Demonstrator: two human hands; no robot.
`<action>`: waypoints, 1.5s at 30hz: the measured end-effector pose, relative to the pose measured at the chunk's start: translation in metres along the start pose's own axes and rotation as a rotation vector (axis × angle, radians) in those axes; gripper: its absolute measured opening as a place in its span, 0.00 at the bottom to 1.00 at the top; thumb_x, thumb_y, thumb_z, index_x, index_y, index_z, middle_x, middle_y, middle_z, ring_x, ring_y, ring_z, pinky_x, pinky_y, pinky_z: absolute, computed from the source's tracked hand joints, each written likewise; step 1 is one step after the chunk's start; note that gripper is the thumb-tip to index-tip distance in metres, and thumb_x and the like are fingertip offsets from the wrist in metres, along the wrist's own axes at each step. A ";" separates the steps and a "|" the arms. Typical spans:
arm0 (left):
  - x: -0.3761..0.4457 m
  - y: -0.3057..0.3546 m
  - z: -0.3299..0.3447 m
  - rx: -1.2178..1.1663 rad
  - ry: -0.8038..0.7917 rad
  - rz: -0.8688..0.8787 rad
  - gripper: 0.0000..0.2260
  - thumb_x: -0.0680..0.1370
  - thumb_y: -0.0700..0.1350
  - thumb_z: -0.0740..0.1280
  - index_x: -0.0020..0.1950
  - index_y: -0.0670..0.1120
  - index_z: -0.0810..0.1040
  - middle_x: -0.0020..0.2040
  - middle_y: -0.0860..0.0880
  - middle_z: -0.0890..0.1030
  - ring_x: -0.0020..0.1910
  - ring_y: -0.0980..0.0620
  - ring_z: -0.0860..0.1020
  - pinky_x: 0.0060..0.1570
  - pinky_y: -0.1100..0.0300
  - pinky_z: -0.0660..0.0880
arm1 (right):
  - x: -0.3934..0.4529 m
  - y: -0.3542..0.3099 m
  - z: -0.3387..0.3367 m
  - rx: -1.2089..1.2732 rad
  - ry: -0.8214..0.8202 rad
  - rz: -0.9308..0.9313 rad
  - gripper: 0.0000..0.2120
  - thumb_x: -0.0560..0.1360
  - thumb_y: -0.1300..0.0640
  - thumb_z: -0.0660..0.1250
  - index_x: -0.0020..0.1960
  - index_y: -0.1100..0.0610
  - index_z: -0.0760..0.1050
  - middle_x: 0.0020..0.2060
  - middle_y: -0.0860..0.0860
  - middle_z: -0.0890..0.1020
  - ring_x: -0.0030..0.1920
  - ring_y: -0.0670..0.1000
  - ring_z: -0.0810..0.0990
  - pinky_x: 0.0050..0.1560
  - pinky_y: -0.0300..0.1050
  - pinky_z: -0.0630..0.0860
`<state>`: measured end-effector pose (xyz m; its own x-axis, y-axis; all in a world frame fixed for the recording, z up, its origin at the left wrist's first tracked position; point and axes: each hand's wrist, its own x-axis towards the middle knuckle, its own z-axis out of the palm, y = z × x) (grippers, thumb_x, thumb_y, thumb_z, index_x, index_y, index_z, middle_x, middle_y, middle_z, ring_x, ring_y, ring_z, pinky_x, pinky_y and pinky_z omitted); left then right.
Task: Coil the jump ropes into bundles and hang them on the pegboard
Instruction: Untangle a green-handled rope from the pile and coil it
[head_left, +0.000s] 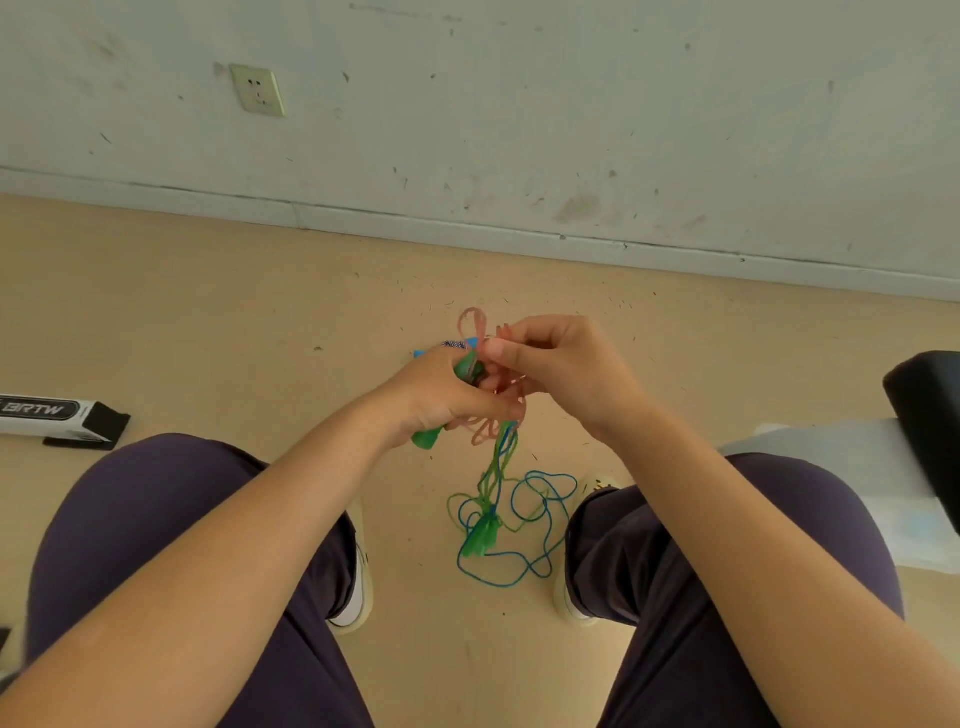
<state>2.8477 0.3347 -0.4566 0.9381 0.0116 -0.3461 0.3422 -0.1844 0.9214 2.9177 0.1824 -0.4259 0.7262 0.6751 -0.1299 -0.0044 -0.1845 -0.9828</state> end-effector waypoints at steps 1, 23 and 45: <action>0.001 0.000 0.000 0.015 0.008 -0.008 0.13 0.69 0.41 0.79 0.35 0.44 0.75 0.29 0.49 0.71 0.25 0.55 0.67 0.28 0.62 0.62 | 0.000 0.000 0.001 -0.026 0.005 -0.002 0.04 0.75 0.60 0.72 0.42 0.57 0.84 0.37 0.59 0.85 0.36 0.53 0.83 0.42 0.52 0.81; -0.004 0.007 -0.022 -0.395 0.124 0.110 0.11 0.80 0.47 0.67 0.45 0.39 0.79 0.29 0.51 0.79 0.21 0.56 0.67 0.25 0.64 0.65 | -0.002 0.024 0.004 -0.572 -0.250 0.350 0.26 0.66 0.34 0.74 0.52 0.54 0.79 0.47 0.48 0.83 0.47 0.48 0.82 0.53 0.45 0.79; 0.003 -0.017 -0.053 -0.033 0.684 -0.086 0.07 0.78 0.48 0.69 0.47 0.44 0.81 0.30 0.52 0.78 0.25 0.54 0.74 0.31 0.63 0.71 | 0.004 0.011 -0.023 -0.272 0.025 0.253 0.17 0.76 0.45 0.70 0.38 0.59 0.81 0.26 0.48 0.67 0.26 0.47 0.65 0.31 0.45 0.69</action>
<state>2.8477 0.3904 -0.4635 0.7267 0.6442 -0.2385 0.4078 -0.1251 0.9045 2.9363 0.1661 -0.4343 0.7420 0.5671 -0.3576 -0.0051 -0.5286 -0.8489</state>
